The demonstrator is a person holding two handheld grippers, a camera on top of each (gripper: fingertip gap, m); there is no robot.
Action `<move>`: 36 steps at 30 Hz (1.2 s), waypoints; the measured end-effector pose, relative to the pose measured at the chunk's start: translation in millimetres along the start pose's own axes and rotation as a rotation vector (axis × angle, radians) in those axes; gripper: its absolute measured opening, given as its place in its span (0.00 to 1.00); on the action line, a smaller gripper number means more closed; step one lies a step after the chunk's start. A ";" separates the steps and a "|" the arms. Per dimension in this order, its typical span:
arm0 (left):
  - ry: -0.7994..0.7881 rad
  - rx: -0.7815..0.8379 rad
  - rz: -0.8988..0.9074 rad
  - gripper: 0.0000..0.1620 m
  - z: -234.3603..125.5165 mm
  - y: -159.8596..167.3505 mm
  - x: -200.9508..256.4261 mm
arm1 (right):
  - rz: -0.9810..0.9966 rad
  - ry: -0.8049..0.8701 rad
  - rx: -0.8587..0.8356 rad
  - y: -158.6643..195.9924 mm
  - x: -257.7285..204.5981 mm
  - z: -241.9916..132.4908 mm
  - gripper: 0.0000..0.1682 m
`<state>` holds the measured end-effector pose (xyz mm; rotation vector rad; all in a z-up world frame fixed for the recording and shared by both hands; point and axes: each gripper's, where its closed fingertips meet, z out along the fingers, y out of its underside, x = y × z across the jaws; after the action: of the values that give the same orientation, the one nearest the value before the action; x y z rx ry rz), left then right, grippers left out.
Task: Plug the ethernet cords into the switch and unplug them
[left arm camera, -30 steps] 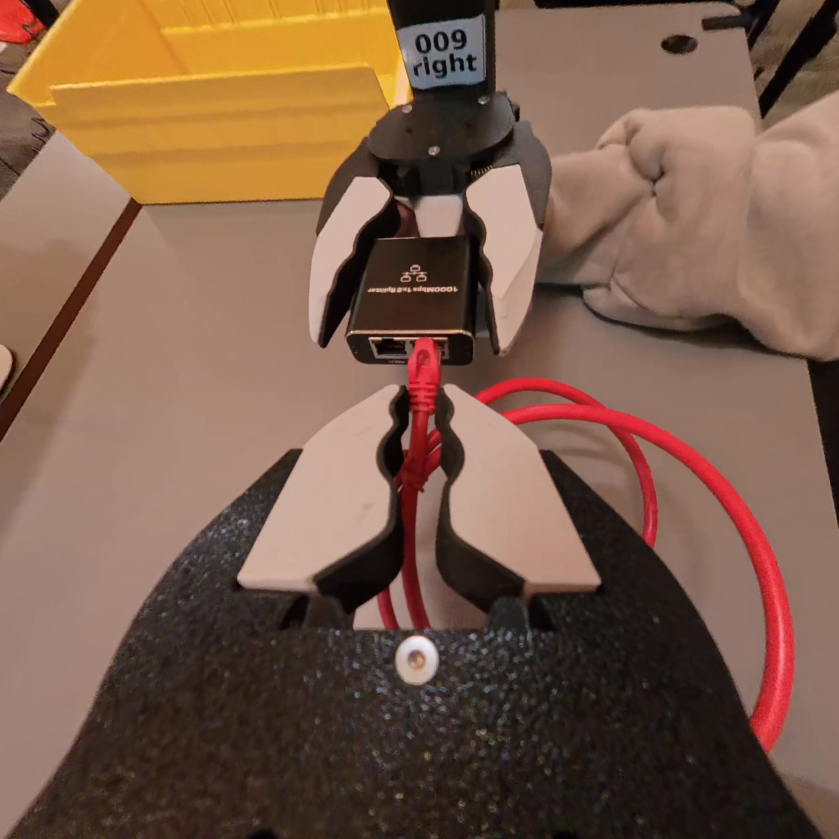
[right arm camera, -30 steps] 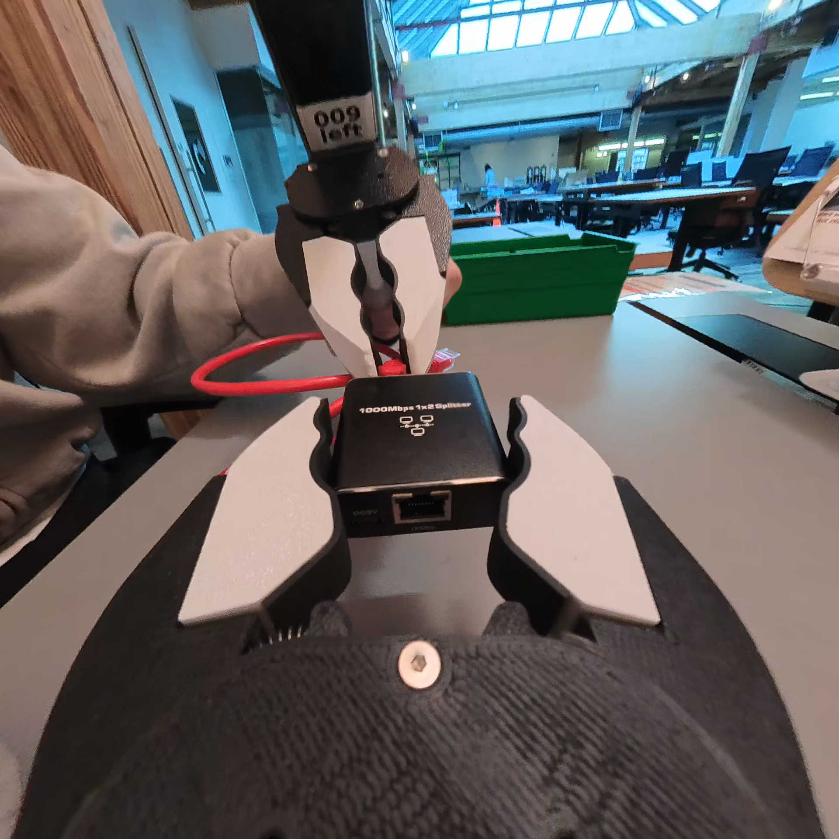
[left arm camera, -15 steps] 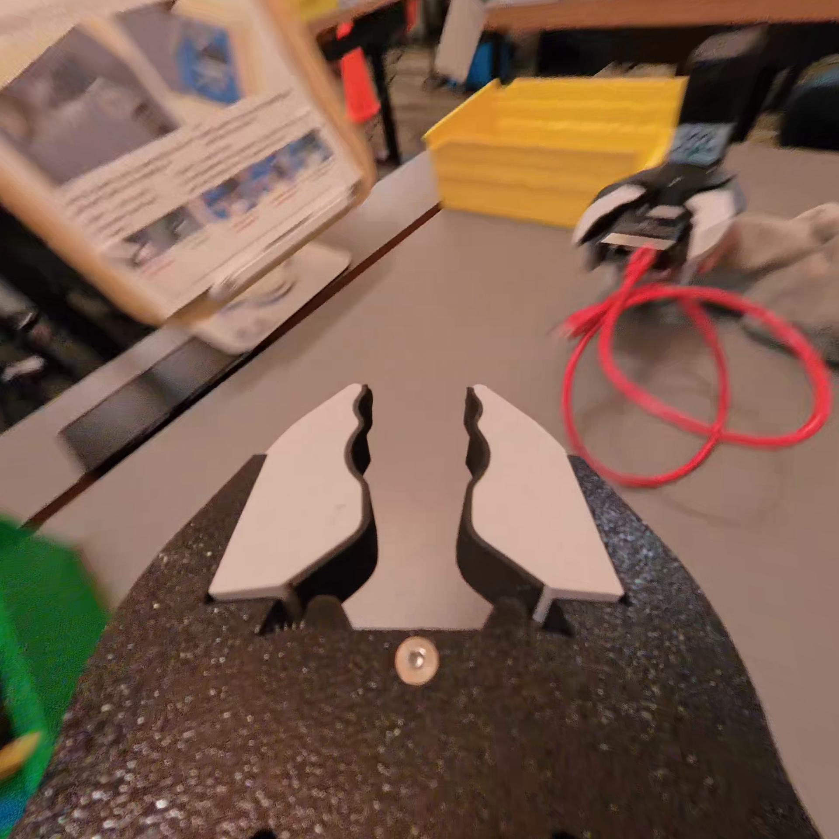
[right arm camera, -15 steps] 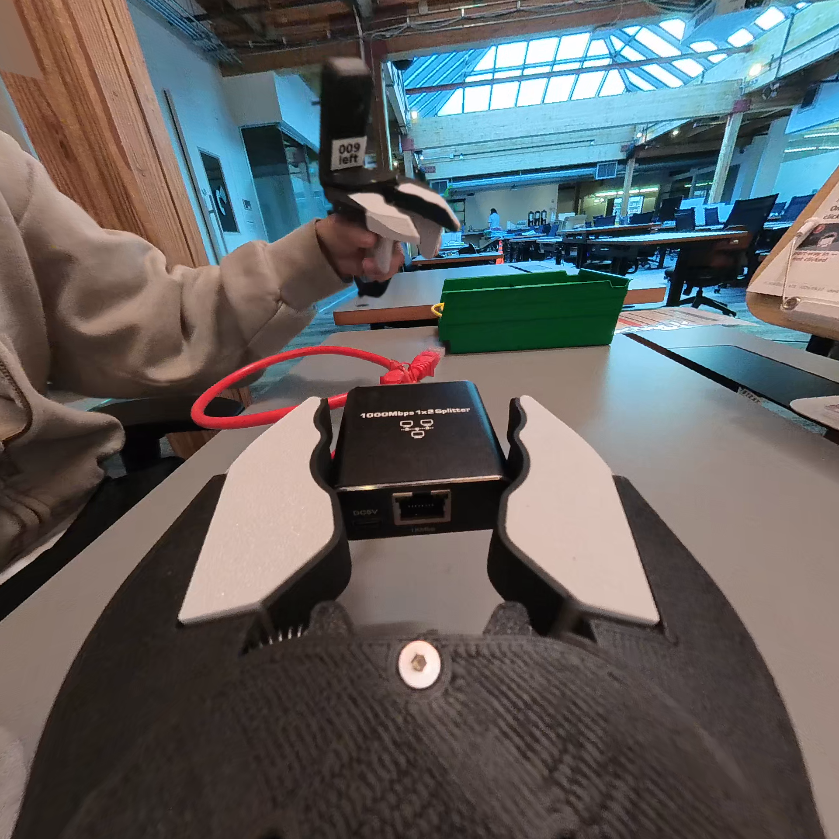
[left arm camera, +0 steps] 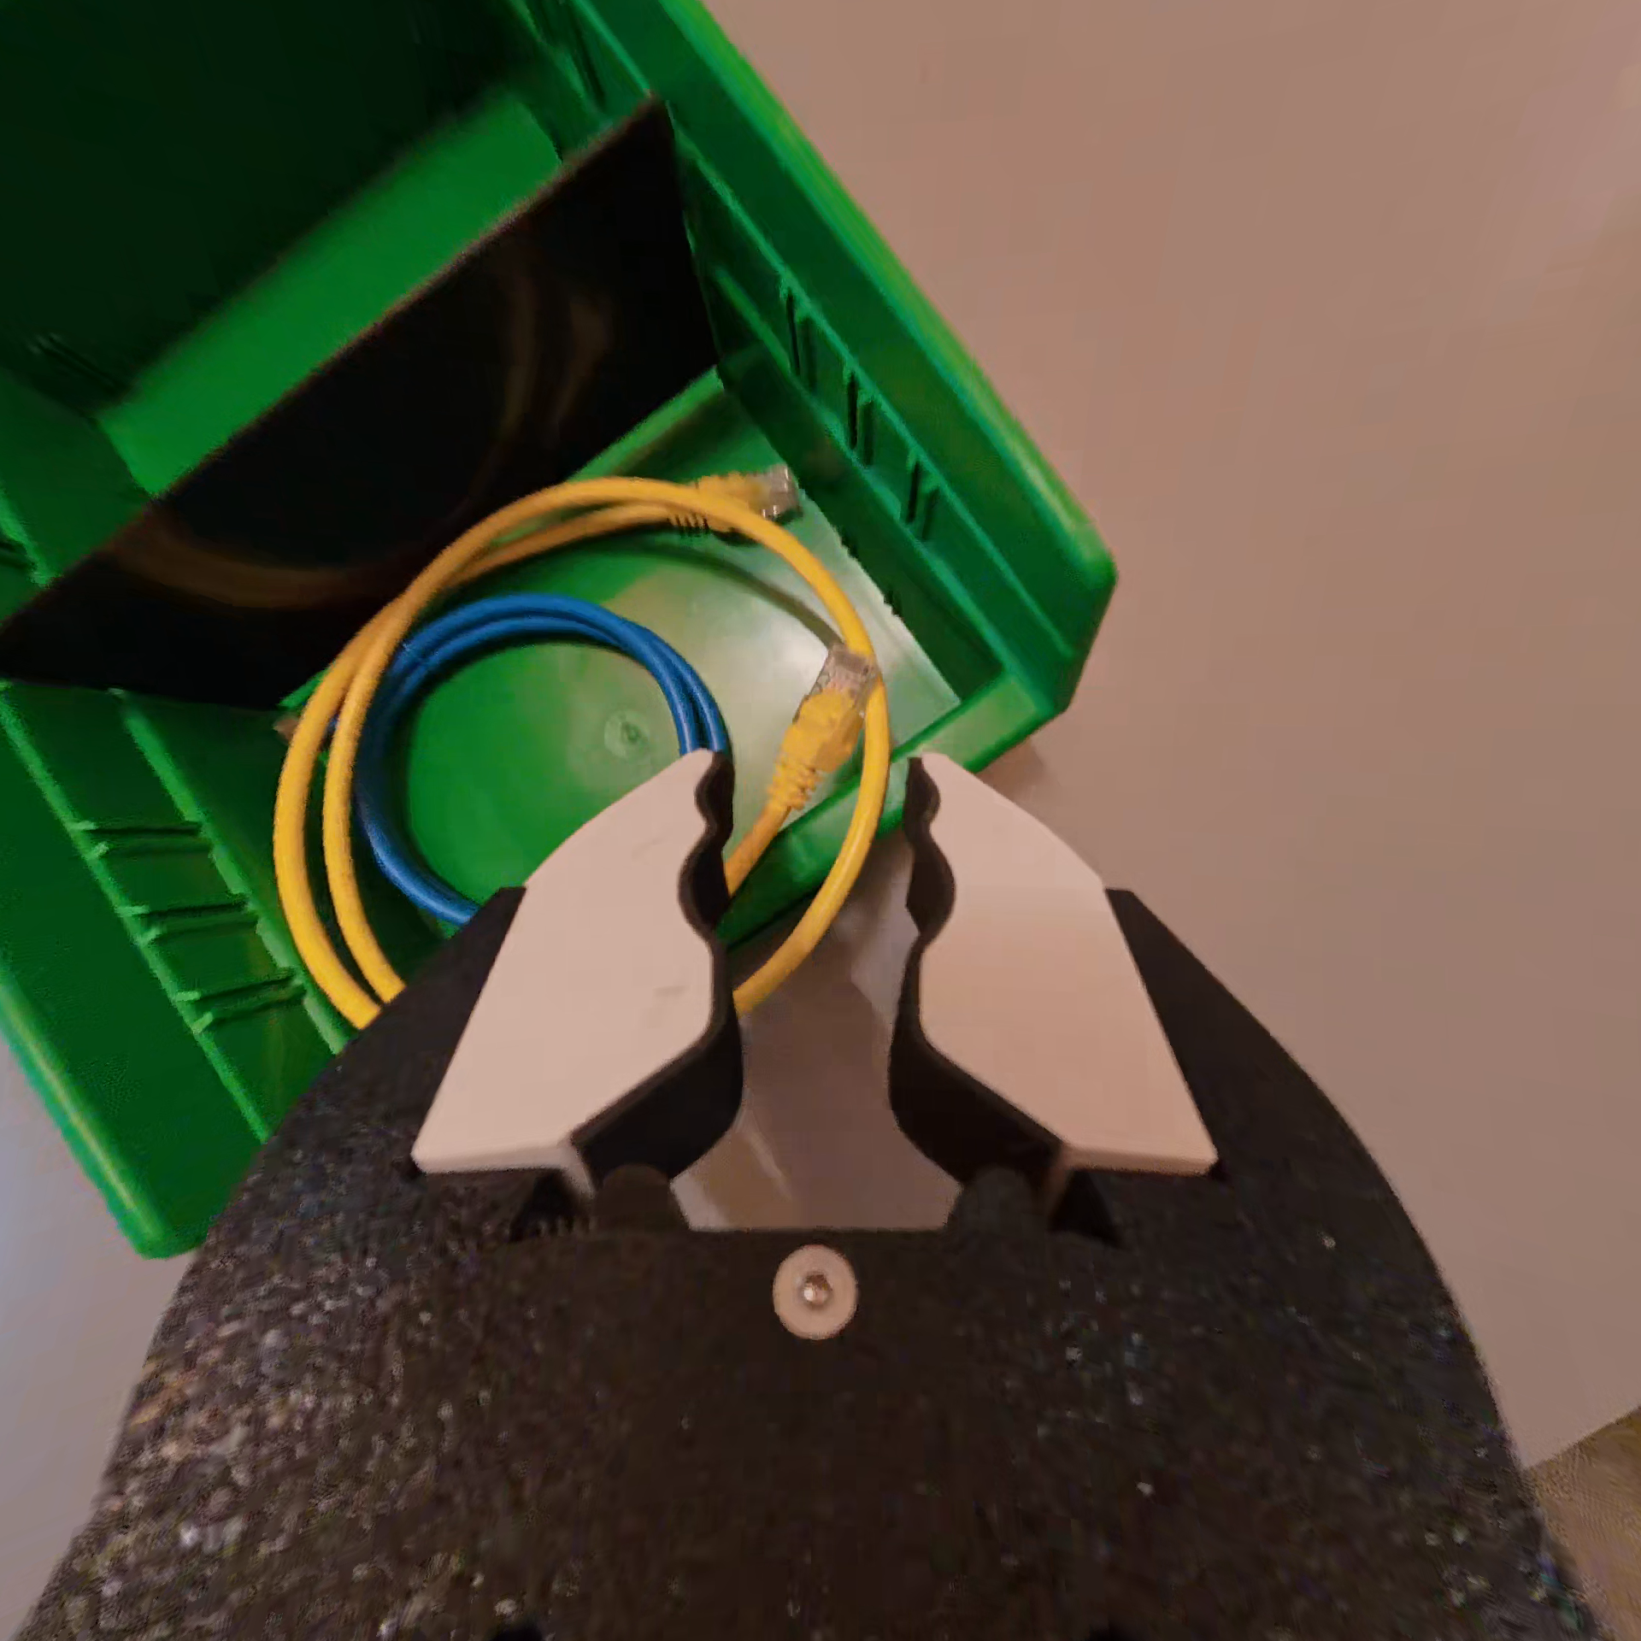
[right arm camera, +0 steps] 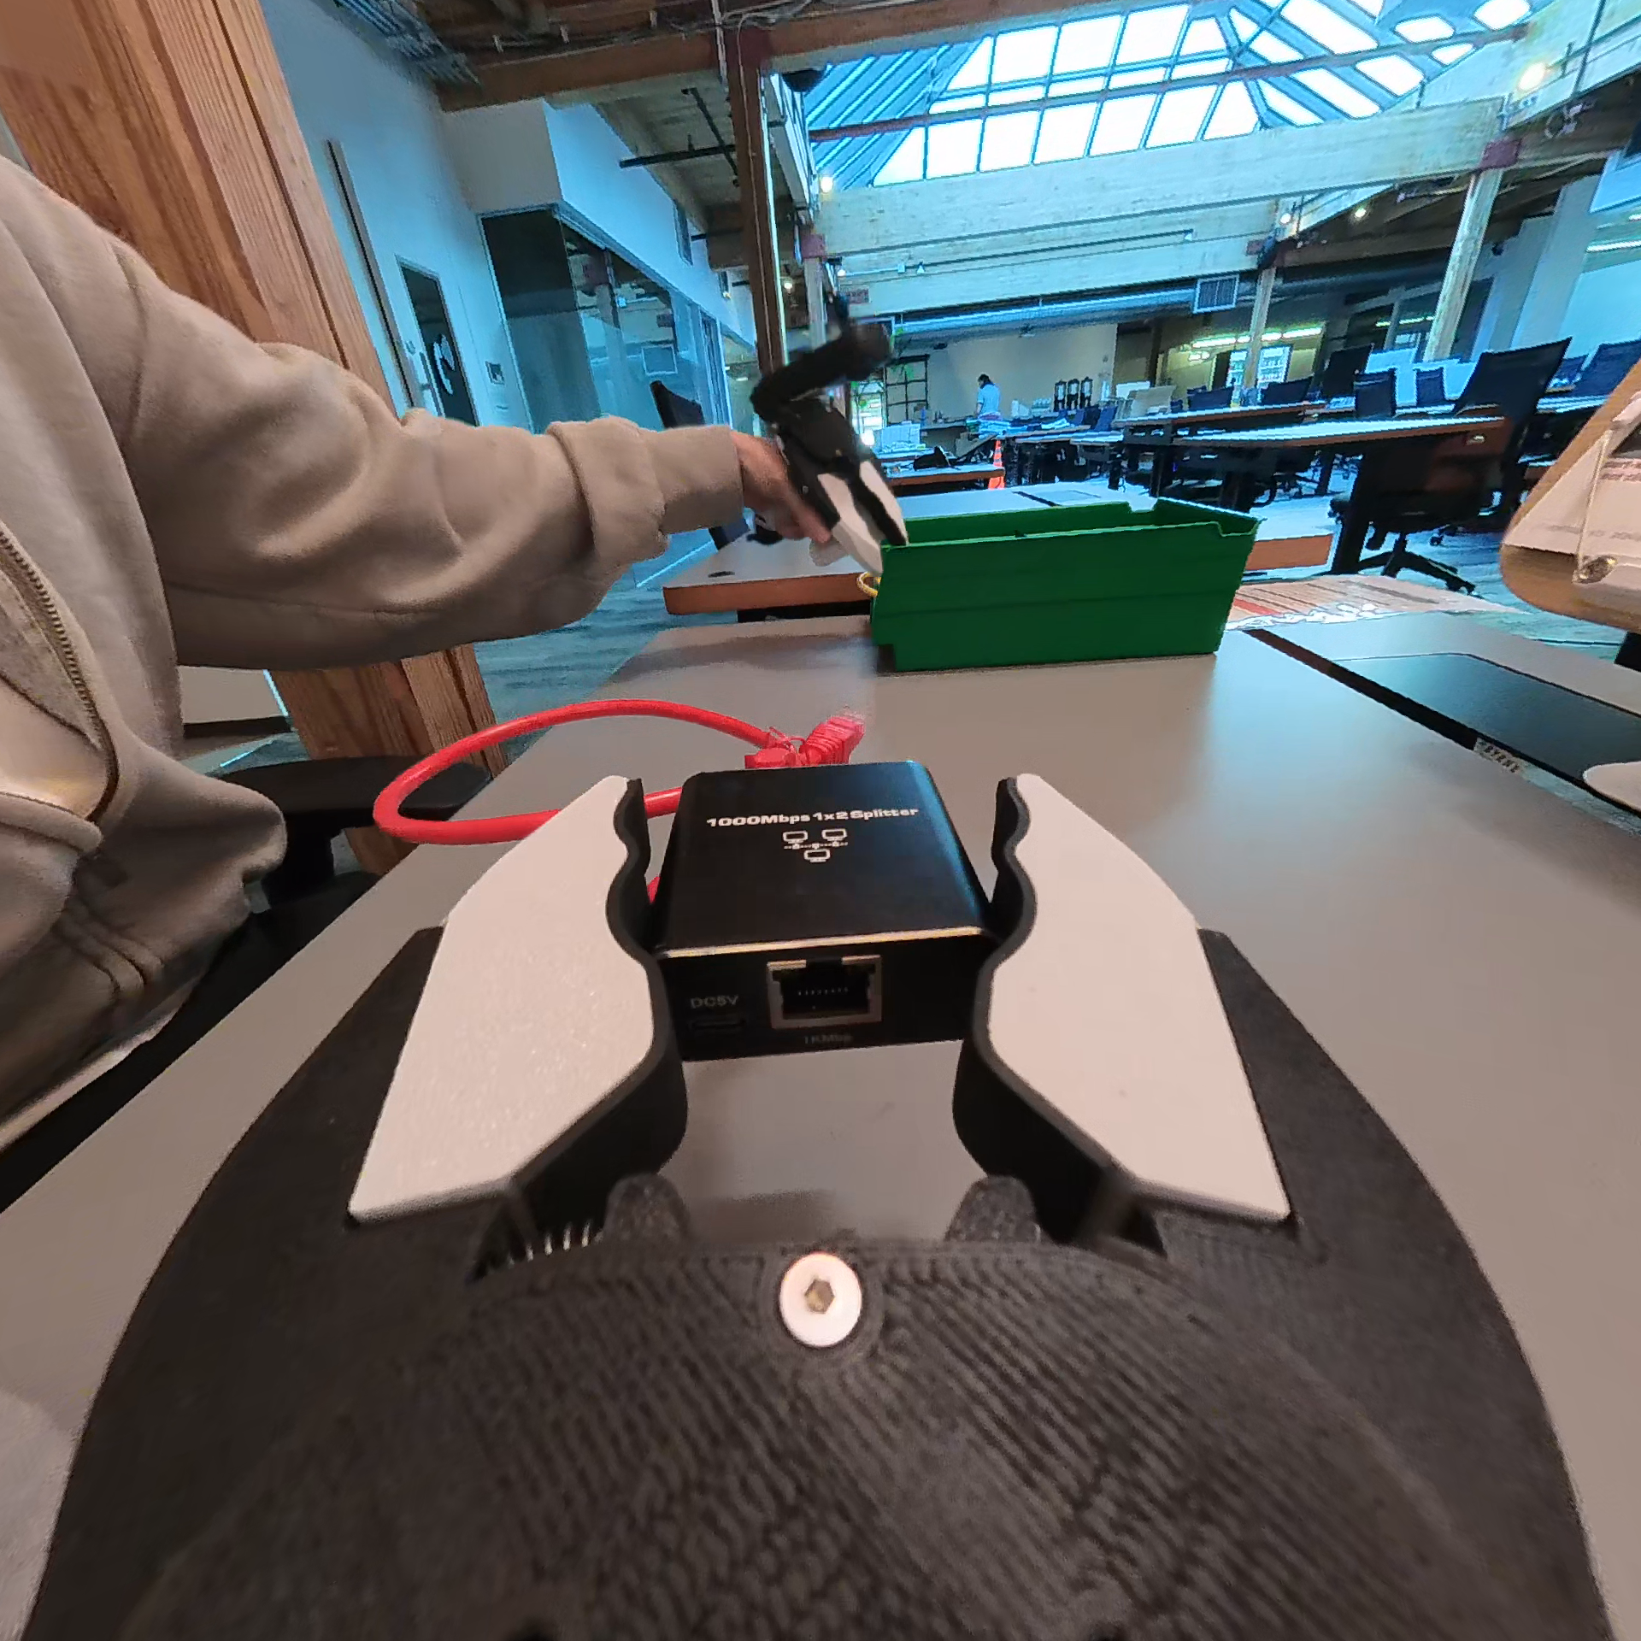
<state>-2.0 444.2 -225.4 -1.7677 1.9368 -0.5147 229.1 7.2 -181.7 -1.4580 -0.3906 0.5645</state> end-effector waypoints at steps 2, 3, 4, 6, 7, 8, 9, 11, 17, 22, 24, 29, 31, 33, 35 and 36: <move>-0.013 -0.073 0.014 0.31 13.1 9.8 -3.0 | -0.002 0.001 -0.006 0.7 -0.1 0.6 0.45; -0.011 -0.085 0.008 0.33 18.2 10.8 -3.4 | -0.003 0.000 -0.006 0.7 -0.3 0.6 0.45; 0.011 -0.061 -0.011 0.34 20.9 6.7 -1.5 | -0.003 -0.001 -0.004 0.6 -0.4 0.4 0.45; 0.056 -0.050 -0.051 0.17 23.1 3.3 2.1 | -0.003 0.001 0.000 0.0 -0.1 -0.1 0.45; 0.067 -0.063 -0.066 0.15 24.5 4.5 2.8 | -0.004 0.001 0.002 -0.1 -0.2 -0.3 0.45; 0.072 -0.070 -0.077 0.15 25.3 4.9 2.9 | -0.006 0.001 0.003 -0.3 -0.3 -0.4 0.45; 0.076 -0.072 -0.088 0.11 25.2 4.3 2.6 | -0.006 0.000 0.004 -0.4 -0.3 -0.4 0.45; 0.054 -0.041 -0.101 0.03 21.5 -1.6 -2.3 | -0.004 -0.004 0.003 -0.3 -0.7 -0.4 0.45; -0.055 0.051 -0.045 0.00 5.0 -11.0 -13.4 | -0.010 -0.011 -0.009 1.3 -2.0 0.8 0.45; 0.005 -0.045 -0.003 0.41 11.3 0.2 1.7 | -0.015 -0.016 -0.028 3.7 -3.1 2.7 0.45; 0.006 -0.141 0.025 0.43 19.2 13.1 2.4 | -0.018 -0.015 -0.027 3.6 -3.3 2.6 0.45; -0.043 -0.372 0.145 0.30 30.8 45.6 -8.5 | -0.024 -0.012 -0.020 2.6 -3.4 1.9 0.45; -0.047 -0.399 0.228 0.24 28.7 46.0 -7.9 | -0.024 -0.010 -0.018 2.5 -3.3 1.8 0.45; -0.076 -0.416 0.292 0.21 26.0 45.1 -10.0 | -0.021 -0.012 -0.018 2.4 -3.1 1.7 0.45; -0.087 -0.422 0.316 0.20 23.9 44.8 -10.6 | -0.018 -0.012 -0.018 2.4 -2.9 1.7 0.45; -0.088 -0.421 0.323 0.20 22.8 44.5 -10.9 | -0.017 -0.013 -0.017 2.3 -2.9 1.7 0.45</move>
<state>-24.8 460.4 -268.3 -1.6201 2.3293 0.0899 225.5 7.0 -183.5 -1.4667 -0.4189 0.5583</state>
